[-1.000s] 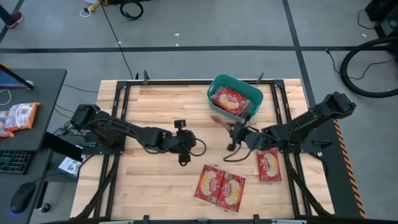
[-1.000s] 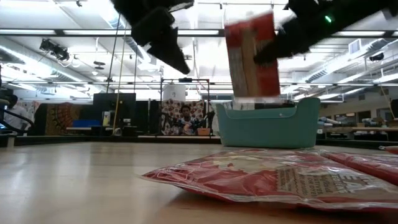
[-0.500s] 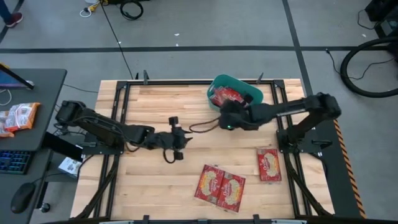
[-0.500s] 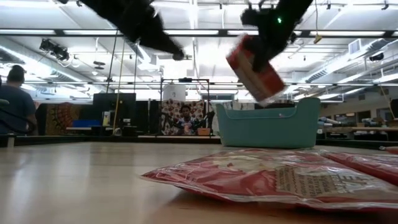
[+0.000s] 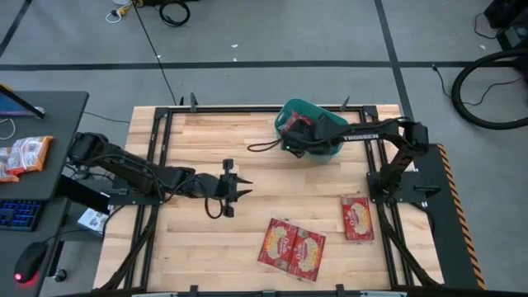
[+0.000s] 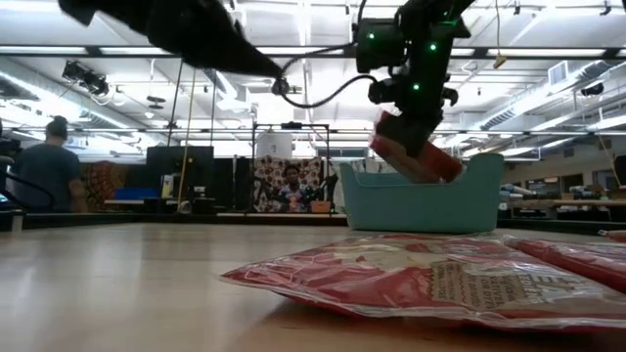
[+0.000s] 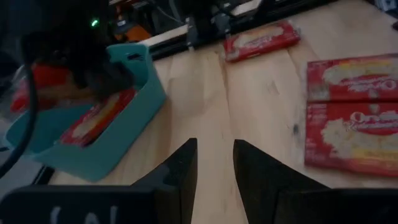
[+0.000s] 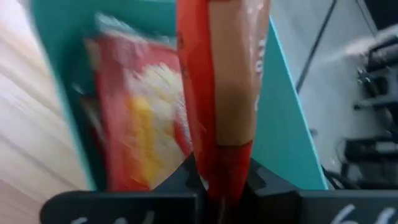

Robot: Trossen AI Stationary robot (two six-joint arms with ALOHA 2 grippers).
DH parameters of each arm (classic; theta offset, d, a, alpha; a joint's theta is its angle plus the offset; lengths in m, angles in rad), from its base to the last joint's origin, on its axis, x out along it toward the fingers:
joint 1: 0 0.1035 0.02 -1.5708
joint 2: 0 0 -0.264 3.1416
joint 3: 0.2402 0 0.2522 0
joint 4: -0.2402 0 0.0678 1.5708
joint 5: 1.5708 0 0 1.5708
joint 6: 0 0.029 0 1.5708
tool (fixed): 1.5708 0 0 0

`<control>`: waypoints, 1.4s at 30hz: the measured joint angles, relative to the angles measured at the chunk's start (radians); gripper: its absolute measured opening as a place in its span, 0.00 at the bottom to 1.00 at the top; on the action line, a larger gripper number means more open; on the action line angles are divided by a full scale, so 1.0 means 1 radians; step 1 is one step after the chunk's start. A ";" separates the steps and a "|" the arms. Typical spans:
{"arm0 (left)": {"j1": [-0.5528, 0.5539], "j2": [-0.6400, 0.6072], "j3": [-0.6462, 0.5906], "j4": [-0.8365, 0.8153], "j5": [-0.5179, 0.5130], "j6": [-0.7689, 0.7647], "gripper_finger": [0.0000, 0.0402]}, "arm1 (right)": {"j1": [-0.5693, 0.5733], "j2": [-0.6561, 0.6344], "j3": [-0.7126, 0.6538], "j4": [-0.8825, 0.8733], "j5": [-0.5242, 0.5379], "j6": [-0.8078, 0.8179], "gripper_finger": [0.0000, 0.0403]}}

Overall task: Sort popcorn bags into baskets
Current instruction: Put the popcorn bag into the bin

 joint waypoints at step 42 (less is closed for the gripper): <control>0.039 -0.107 -0.177 0.210 0.018 0.000 0.27 | -0.149 0.027 0.047 0.142 -0.470 -0.132 0.40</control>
